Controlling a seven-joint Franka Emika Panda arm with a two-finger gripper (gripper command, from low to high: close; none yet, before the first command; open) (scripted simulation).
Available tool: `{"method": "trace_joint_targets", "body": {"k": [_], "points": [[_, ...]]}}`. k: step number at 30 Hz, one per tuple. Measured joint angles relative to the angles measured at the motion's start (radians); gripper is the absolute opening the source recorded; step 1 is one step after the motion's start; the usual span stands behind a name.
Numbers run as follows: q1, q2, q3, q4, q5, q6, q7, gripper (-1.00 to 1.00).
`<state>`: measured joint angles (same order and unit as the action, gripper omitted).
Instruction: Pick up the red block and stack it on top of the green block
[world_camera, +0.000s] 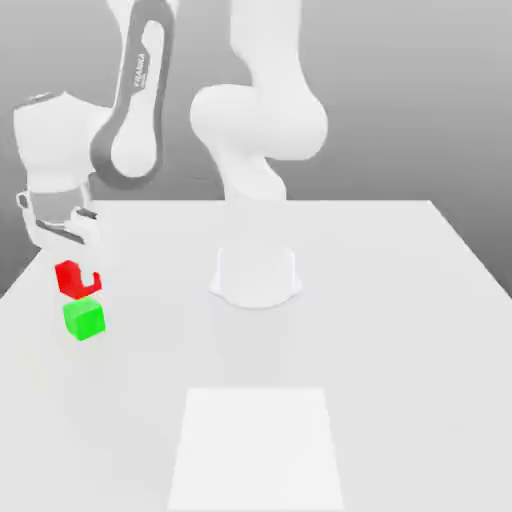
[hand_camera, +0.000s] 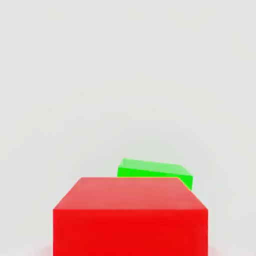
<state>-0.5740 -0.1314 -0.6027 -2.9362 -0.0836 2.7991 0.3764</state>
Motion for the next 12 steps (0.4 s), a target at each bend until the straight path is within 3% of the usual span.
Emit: {"method": "trace_joint_targets", "body": {"k": [12], "points": [[0.064,0.122,-0.015,0.004,0.169,0.102,-0.117,-1.00]]}}
